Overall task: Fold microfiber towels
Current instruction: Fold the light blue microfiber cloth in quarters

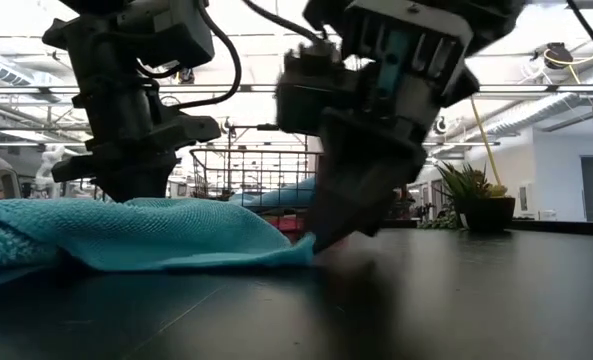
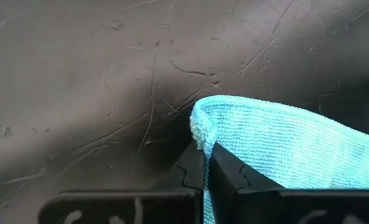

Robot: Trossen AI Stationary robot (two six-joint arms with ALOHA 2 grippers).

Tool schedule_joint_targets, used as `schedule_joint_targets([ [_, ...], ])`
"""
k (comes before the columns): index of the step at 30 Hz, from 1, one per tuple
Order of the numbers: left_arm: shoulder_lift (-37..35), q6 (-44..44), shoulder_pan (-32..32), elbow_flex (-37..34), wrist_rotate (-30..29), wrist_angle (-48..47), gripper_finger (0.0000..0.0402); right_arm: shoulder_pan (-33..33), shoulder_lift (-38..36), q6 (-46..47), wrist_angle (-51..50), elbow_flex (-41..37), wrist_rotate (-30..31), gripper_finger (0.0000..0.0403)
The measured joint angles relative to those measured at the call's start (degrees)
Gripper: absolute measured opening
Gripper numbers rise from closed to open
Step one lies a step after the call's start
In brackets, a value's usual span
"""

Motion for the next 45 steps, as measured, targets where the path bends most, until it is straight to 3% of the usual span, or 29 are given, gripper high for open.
schedule_joint_targets([
  [5, 0.0, 0.0, 0.0, 0.0, 0.0, 0.0, 0.0006, -0.8, 1.8, -4.4, -3.6, 3.1, -0.7, 0.0],
  [10, 0.0, 0.0, 0.0, 0.0, 0.0, 0.3, 0.0004, -1.4, 1.6, -5.0, -5.1, 1.2, 3.0, 0.0],
  [20, 0.0, -0.8, -0.1, 0.0, 1.9, 0.3, 0.0004, -4.6, -0.2, -9.6, -17.9, -2.6, 7.8, 0.0],
  [23, 0.0, -0.9, -0.1, 0.0, 1.9, 0.3, 0.0009, -6.0, -2.2, -12.9, -21.1, -2.6, 8.8, 0.0],
  [28, 0.0, -0.8, -0.1, 0.1, 2.0, 0.4, 0.001, -9.6, -8.1, -17.6, -31.4, -2.8, 15.6, 0.0],
  [36, -0.1, -0.6, -0.1, 0.1, 2.1, 0.4, 0.0014, -15.8, -17.4, -19.9, -44.8, -3.0, 22.3, 0.0],
  [45, -0.1, 0.1, -0.1, 0.1, 2.0, 1.3, 0.0015, -16.6, -23.7, -14.8, -44.9, -3.0, 11.4, 0.0001],
])
